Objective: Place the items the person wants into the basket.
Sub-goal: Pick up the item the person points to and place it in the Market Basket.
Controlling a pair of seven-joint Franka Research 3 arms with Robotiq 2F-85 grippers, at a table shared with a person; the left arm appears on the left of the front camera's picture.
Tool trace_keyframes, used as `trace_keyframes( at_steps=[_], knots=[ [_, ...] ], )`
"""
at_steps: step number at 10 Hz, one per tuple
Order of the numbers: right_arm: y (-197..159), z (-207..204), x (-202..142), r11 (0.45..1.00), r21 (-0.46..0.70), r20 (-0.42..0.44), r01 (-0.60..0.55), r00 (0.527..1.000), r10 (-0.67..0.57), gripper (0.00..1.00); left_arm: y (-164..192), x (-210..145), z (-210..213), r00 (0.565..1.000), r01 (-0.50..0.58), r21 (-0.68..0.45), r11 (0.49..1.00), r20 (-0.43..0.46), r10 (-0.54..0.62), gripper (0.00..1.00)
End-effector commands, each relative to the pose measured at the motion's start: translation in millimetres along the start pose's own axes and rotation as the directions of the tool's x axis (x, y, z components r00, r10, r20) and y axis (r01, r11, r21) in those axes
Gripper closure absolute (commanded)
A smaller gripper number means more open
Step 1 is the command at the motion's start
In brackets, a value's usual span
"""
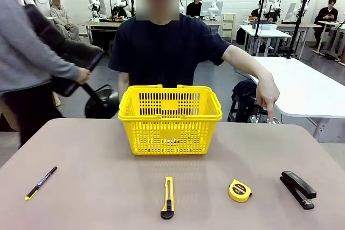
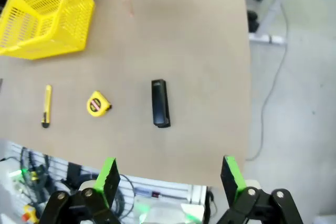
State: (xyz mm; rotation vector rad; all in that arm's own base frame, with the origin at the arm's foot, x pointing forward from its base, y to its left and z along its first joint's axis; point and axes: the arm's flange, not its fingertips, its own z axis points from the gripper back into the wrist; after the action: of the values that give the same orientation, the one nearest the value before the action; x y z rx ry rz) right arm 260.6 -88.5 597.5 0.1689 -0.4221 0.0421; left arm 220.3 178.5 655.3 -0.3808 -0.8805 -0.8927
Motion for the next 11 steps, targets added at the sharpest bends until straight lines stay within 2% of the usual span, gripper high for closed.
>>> trace_keyframes(
  at_steps=[1,3,7,9,11],
  knots=[
    [8.2,-33.9,11.3,0.997,-0.073,-0.094,-0.001,0.996,-0.005,0.00,0.7,-0.6,1.1,1.000,0.006,-0.004,1.000,0.009,-0.006,0.00],
    [16.0,-78.9,12.9,0.993,-0.095,-0.157,-0.063,0.987,0.048,0.00,0.7,-0.6,1.1,1.000,0.006,-0.004,1.000,0.009,-0.006,0.00],
    [24.1,-153.0,18.3,0.991,-0.020,-0.257,-0.129,0.959,0.120,0.00,0.7,-0.6,1.1,1.000,0.006,-0.004,1.000,0.009,-0.006,0.00],
    [28.2,-193.0,19.8,0.977,-0.022,-0.355,-0.213,0.915,0.192,0.00,0.7,-0.6,1.1,1.000,0.006,-0.004,1.000,0.009,-0.006,0.00],
    [33.3,-221.5,26.1,0.969,0.008,-0.436,-0.248,0.871,0.227,0.00,0.7,-0.6,1.1,1.000,0.006,-0.004,1.000,0.009,-0.006,0.00]
  ],
)
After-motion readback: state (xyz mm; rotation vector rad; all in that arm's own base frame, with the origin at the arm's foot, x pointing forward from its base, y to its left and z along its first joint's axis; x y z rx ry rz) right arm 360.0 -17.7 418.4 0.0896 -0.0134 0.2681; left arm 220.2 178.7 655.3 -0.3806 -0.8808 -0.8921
